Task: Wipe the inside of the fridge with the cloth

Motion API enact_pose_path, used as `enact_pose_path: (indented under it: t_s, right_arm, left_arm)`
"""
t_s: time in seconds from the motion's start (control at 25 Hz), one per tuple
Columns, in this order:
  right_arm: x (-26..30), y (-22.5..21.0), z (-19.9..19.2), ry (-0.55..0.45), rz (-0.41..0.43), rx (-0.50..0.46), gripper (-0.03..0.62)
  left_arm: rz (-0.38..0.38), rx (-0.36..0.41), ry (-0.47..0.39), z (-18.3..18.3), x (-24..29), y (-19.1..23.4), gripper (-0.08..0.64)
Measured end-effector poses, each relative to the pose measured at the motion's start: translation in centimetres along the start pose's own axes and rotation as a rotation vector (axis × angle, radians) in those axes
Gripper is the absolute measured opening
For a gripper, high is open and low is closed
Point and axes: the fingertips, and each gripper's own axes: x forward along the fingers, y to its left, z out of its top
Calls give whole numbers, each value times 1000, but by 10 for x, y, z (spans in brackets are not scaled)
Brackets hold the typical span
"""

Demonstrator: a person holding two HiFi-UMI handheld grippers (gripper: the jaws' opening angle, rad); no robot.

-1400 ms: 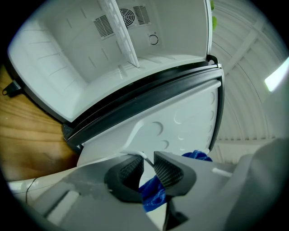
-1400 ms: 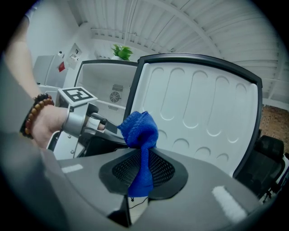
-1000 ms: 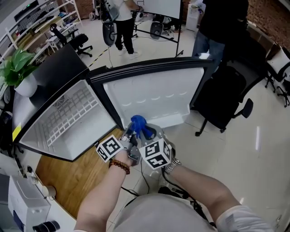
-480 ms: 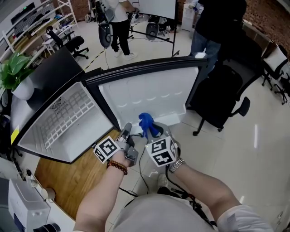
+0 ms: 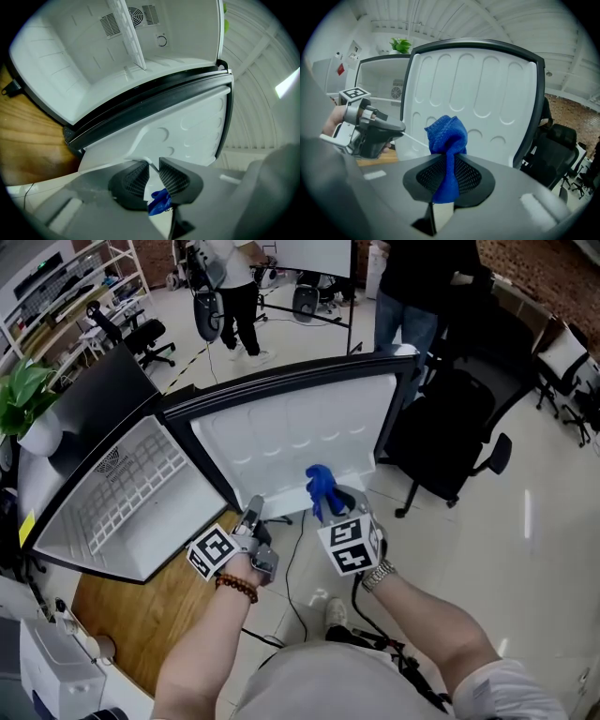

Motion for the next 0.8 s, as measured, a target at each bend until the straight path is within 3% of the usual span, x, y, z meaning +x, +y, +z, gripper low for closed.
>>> enact_pose_path:
  t_s: [0.8]
  right_arm:
    - [-14, -103, -32, 54, -176, 72, 49]
  left_arm:
    - [9, -1, -8, -1, 0, 0, 67]
